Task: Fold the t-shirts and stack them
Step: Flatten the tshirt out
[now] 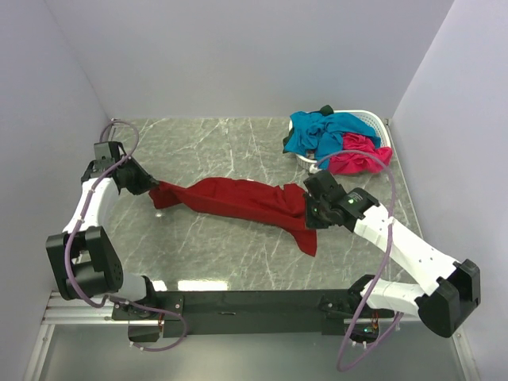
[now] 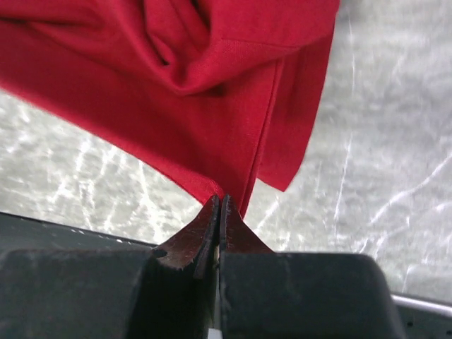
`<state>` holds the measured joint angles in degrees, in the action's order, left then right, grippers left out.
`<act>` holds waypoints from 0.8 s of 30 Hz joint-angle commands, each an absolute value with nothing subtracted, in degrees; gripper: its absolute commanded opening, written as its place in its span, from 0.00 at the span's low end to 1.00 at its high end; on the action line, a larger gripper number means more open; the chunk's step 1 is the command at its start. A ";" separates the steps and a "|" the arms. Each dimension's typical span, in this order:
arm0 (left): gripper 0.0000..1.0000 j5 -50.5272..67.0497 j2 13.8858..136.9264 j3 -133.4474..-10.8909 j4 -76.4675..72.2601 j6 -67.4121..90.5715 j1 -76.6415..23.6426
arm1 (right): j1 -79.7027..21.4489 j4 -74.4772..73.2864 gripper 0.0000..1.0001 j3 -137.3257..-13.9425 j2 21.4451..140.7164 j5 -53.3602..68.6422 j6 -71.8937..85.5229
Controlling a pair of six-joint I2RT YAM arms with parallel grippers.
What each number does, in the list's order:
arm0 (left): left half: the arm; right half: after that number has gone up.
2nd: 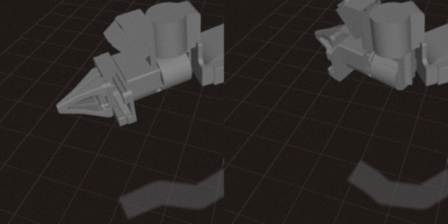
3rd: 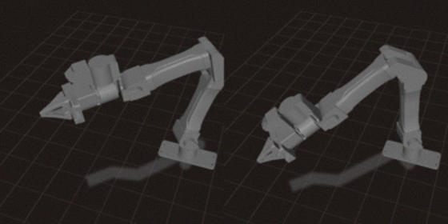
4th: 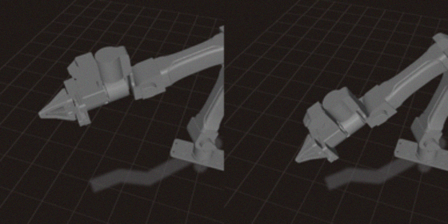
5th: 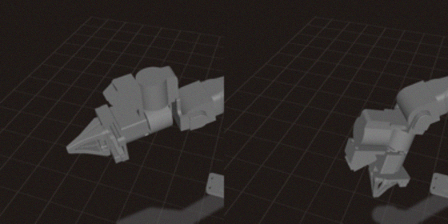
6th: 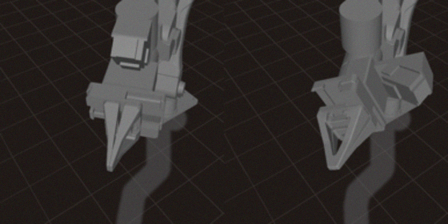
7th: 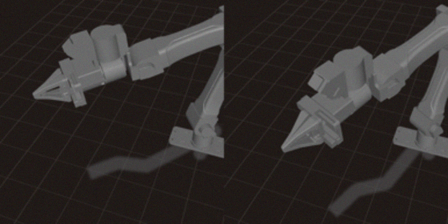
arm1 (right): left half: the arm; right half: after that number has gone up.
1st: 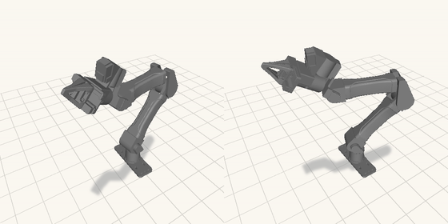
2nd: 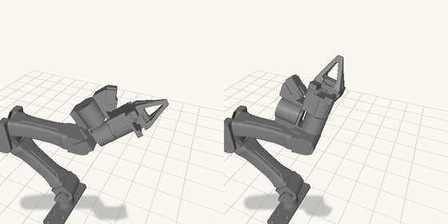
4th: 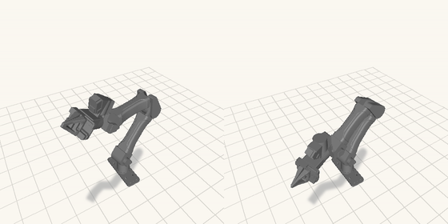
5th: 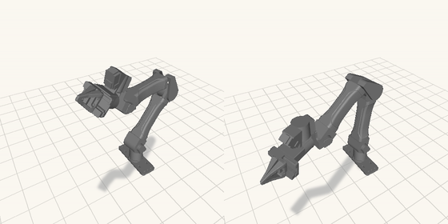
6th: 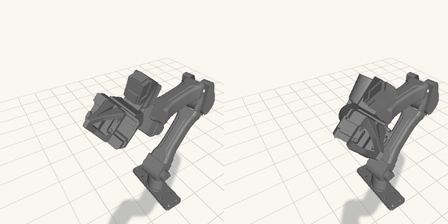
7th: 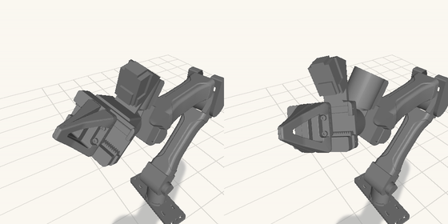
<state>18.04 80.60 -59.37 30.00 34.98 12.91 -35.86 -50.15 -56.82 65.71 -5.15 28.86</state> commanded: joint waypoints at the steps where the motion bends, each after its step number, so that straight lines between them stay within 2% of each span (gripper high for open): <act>1: 0.12 14.51 81.73 -60.64 31.19 32.26 12.74 | -35.77 -52.64 0.00 -55.11 61.88 -6.77 31.37; 5: 0.37 10.48 82.27 -61.43 33.83 30.24 12.92 | -35.86 -52.38 0.00 -53.53 61.44 -6.94 32.78; 8: 0.47 6.17 80.51 -61.87 35.15 29.44 12.92 | -35.77 -51.51 0.00 -52.82 61.44 -5.89 34.19; 13: 0.50 5.89 76.65 -60.39 35.16 30.85 11.96 | -35.86 -49.66 0.00 -52.56 62.31 -4.66 34.72; 17: 0.53 5.44 76.20 -55.82 34.72 33.66 6.17 | -35.77 -49.31 0.00 -53.87 64.42 -4.31 33.93; 24: 0.54 6.06 76.10 -51.76 31.47 36.91 5.71 | -35.86 -47.82 0.00 -55.20 66.18 -3.17 32.96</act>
